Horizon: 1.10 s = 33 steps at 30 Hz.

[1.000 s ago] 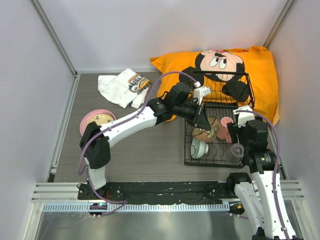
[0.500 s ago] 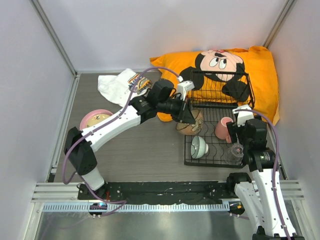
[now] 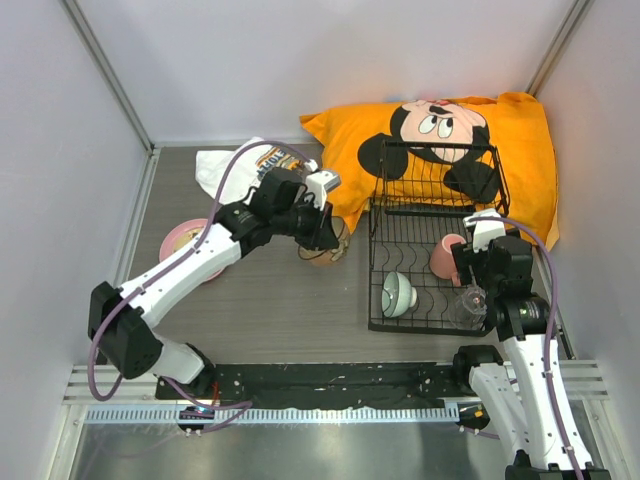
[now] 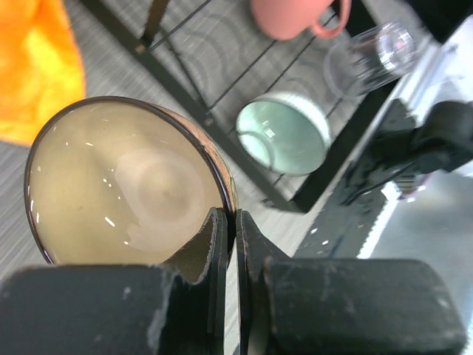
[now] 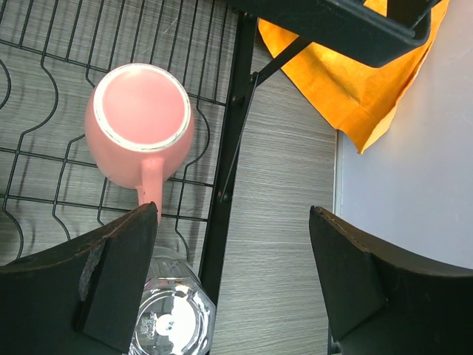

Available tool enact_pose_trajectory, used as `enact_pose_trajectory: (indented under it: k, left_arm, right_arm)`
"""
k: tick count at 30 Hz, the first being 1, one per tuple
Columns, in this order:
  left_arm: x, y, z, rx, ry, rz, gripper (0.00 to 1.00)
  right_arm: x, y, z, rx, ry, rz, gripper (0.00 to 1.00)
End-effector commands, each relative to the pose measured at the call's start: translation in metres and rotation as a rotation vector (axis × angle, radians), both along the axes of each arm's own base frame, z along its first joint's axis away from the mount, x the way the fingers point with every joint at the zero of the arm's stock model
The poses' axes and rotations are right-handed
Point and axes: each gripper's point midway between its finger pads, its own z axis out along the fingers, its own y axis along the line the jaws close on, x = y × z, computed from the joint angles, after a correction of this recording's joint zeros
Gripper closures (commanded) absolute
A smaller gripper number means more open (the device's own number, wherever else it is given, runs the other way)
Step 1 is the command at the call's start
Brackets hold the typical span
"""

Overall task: Unload the mixed dishes from the dish rack
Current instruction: Pick up the bowl from the dish rack, then place the bowl at the center of the board.

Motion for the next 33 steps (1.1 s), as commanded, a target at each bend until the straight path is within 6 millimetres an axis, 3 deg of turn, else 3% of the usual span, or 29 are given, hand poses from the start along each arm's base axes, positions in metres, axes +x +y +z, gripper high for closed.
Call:
enact_pose_trajectory:
  k: [1,11,20,33]
  left_arm:
    - [0.010,0.018,0.033,-0.022,-0.208,0.011,1.00]
    - [0.040,0.074,-0.018,0.219,-0.304,0.150,1.00]
    - [0.063,0.113,-0.047,0.397,-0.390,0.255,1.00]
    - [0.092,0.135,-0.074,0.545,-0.509,0.312,1.00]
  right_arm:
    - [0.008,0.002,0.015,0.017,-0.060,-0.001,0.13]
    - [0.007,0.005,0.013,0.024,-0.058,0.016,0.13]
    - [0.006,0.007,0.014,0.029,-0.066,0.035,0.13]
    - [0.005,0.010,0.013,0.030,-0.069,0.050,0.13]
